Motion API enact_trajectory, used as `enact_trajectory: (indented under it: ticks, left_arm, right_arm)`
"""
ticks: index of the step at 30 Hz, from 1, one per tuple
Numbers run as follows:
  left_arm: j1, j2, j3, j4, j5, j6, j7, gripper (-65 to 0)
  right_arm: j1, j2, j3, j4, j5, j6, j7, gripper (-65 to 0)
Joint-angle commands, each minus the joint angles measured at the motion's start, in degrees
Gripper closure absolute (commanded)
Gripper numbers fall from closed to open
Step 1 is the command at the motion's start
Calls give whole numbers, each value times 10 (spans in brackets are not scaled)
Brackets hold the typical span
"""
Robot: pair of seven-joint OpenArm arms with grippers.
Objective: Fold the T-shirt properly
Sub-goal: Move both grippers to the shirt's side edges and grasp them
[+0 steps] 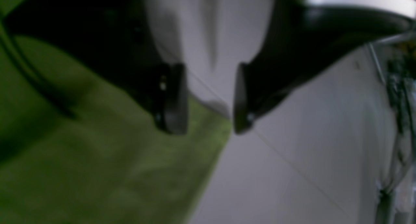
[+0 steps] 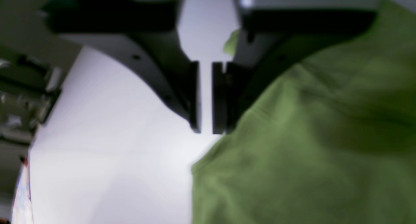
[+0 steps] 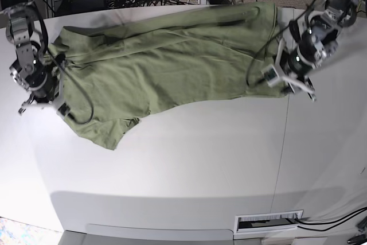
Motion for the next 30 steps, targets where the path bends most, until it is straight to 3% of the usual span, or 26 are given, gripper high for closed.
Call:
enact_trajectory:
  ticks: [1,4,13,20,25,27,30]
  left_arm:
    - [-23,-5,-5,-8,-12,7,-4,-305]
    - [-72,5,-5,-57,-77,-4,24,-336]
    - [-159,6,-5,-146,-289,-104,130,-335]
    - [-163,6,-5,-148,-341,-144,153,-335]
    - [-165,4,-5,-148,-341,-144,160,-311]
    - [-166,5,-5,-148,-341,-144,160,-273]
    - [-165,5,-5,-148,-341,-145,159,-150]
  right_arm:
    - [21,10,9,-5,-5,-6,9,-91]
    - [48,3,9,-35,-5,-6,17,-91]
    - [84,3,9,-67,-5,-6,26,-91]
    - [84,4,9,-67,-5,-6,23,-91]
    - [84,4,9,-67,-6,-6,23,-91]
    - [84,4,9,-67,-6,-6,23,-91]
    - [84,4,9,-67,-6,-6,21,-91]
